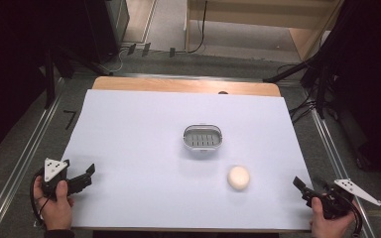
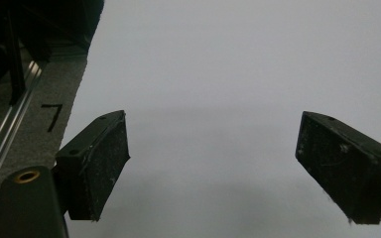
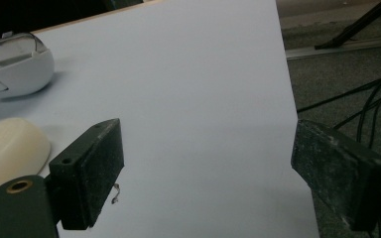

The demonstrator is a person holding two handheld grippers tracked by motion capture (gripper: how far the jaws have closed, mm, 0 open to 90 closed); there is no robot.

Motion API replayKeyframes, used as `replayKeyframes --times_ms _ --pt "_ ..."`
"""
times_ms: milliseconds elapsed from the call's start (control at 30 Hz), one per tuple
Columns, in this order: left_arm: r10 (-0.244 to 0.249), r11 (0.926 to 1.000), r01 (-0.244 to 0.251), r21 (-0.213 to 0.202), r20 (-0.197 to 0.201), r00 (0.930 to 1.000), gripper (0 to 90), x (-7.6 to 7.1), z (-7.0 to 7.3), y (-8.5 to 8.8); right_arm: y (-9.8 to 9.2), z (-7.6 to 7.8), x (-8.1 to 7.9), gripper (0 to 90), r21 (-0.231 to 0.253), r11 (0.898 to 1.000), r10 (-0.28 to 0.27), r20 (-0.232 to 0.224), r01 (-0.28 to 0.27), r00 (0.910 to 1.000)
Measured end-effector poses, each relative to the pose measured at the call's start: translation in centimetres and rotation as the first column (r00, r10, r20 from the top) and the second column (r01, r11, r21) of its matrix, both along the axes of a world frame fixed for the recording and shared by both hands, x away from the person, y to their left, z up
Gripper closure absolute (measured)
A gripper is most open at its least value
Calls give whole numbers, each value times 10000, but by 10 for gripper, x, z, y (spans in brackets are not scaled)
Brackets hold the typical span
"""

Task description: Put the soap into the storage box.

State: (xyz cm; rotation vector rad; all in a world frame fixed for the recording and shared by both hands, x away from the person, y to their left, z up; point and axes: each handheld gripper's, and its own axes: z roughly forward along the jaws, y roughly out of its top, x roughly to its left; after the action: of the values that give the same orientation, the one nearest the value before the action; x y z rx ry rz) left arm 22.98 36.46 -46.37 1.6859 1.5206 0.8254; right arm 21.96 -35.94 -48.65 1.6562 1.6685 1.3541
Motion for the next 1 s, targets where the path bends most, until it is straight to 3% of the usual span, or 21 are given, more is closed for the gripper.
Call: replayKeyframes --times_ms 100,200,333,367,400,467,500,567,600,633,667,700,767,833,867,900,967,1000 --pt "3 10000 -3 5 10 10000 143 0 0 0 2 2 -1 200 -194 9995 -254 43 255 9997" --pt "-39 10000 39 26 9 10000 143 0 0 0 6 6 5 199 -592 9977 -359 -439 333 9984" --pt "-107 9999 107 73 3 9999 143 0 0 0 14 10 9 204 -850 9964 -76 -776 10 9970" --pt "-93 9999 94 71 -13 10000 143 0 0 0 19 13 11 230 -1135 9933 88 -962 -197 9953" --pt "-87 9999 87 75 -24 10000 143 0 0 0 30 17 15 239 -1676 9833 505 -1200 -704 9915" --pt "-104 9999 104 105 -14 9999 143 0 0 0 38 19 18 255 -1968 9740 876 -1302 -1123 9876" --pt "-104 9999 104 105 -14 9999 143 0 0 0 38 19 18 255 -1968 9740 876 -1302 -1123 9876" --pt "-98 9999 98 109 -14 10000 143 0 0 0 46 24 20 362 -2149 9627 1347 -1453 -1641 9802" --pt "-95 9999 95 111 5 10000 143 0 0 -1 48 27 20 361 -2028 9585 1699 -1577 -2003 9728" --pt "-95 9999 95 111 5 10000 143 0 0 -1 48 27 20 361 -2028 9585 1699 -1577 -2003 9728" --pt "-98 9999 98 108 0 10000 143 0 0 -1 48 29 21 345 -1904 9527 2050 -1722 -2367 9635" --pt "-105 9999 105 104 -9 9999 143 0 0 0 50 34 23 344 -1628 9404 2639 -2038 -2985 9428" --pt "-95 9999 95 101 5 10000 143 0 0 -1 52 37 24 344 -1580 9332 2834 -2292 -3229 9312" --pt "-107 9999 107 91 1 9999 143 0 0 0 54 37 24 338 -1645 9321 2779 -2458 -3225 9286" --pt "-100 9999 100 96 -5 9999 143 0 0 0 56 38 24 311 -1815 9273 2763 -2577 -3273 9259" --pt "-93 9999 93 74 9 10000 143 0 0 0 58 38 23 221 -1830 9179 2978 -2684 -3520 9161" --pt "-103 9999 103 67 19 9999 143 0 0 0 60 38 23 177 -1839 9154 3012 -2776 -3582 9123" --pt "-108 9999 108 61 27 9999 143 0 0 0 65 39 24 126 -2109 9057 2973 -3025 -3678 9056"
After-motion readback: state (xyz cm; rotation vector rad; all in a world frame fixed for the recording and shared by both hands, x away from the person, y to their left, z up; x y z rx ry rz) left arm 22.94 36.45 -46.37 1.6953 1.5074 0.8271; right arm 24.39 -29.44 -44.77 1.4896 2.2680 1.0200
